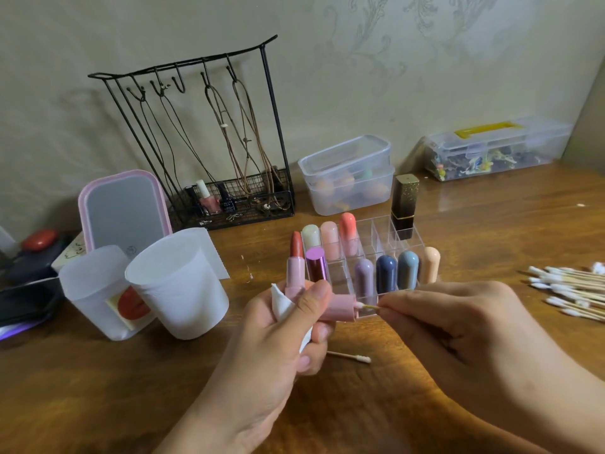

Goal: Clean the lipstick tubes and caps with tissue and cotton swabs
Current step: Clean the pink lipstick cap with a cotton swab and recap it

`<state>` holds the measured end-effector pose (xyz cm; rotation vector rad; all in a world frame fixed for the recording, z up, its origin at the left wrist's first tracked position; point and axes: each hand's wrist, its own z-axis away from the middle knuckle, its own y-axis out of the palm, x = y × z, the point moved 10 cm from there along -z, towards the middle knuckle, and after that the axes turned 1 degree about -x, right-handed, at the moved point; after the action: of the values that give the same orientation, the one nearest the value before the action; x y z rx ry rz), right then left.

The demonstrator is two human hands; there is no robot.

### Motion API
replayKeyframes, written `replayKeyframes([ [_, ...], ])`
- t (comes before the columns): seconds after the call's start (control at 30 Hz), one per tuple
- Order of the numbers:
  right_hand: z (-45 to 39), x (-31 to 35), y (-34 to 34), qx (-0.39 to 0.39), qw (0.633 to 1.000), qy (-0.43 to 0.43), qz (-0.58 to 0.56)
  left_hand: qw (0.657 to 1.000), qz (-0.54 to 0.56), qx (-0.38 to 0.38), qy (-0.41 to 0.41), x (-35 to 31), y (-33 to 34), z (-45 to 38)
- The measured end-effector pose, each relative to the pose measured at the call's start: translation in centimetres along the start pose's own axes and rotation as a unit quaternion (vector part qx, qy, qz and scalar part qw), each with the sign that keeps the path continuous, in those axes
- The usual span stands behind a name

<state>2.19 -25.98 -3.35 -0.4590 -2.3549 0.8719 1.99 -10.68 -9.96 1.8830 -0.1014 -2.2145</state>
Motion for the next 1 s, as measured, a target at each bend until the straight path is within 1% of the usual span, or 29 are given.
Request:
replayKeyframes([
  [0.1,0.1,0.0,0.7,0.036,0.999,0.008,-0.001,1.000,-0.025,-0.012,0.006,0.0,-0.4,0.0],
  [0.23,0.1,0.3,1.2,0.074,0.997,0.014,-0.006,0.996,-0.079,-0.019,0.038,-0.2,-0.5,-0.2],
  [0.37,0.1,0.2,1.8,0.116,0.991,0.035,-0.056,0.990,-0.123,-0.005,0.067,-0.4,0.0,-0.2],
  [0.5,0.1,0.1,2.1,0.138,0.983,0.062,-0.109,0.987,-0.130,-0.007,0.090,-0.5,0.0,-0.3],
  [0.67,0.1,-0.2,1.8,0.140,0.970,0.105,-0.168,0.981,-0.149,-0.005,0.126,-1.2,0.4,-0.1],
  [0.83,0.1,-0.7,1.7,0.124,0.945,0.161,-0.257,0.979,-0.160,-0.010,0.127,-1.3,0.0,0.0],
  [0.93,0.2,-0.9,1.5,0.105,0.944,0.174,-0.261,0.980,-0.164,-0.007,0.114,-0.9,-0.3,-0.2],
  [1.0,0.1,-0.8,1.3,0.095,0.954,0.164,-0.234,0.984,-0.153,-0.007,0.096,-0.5,-0.5,-0.3],
])
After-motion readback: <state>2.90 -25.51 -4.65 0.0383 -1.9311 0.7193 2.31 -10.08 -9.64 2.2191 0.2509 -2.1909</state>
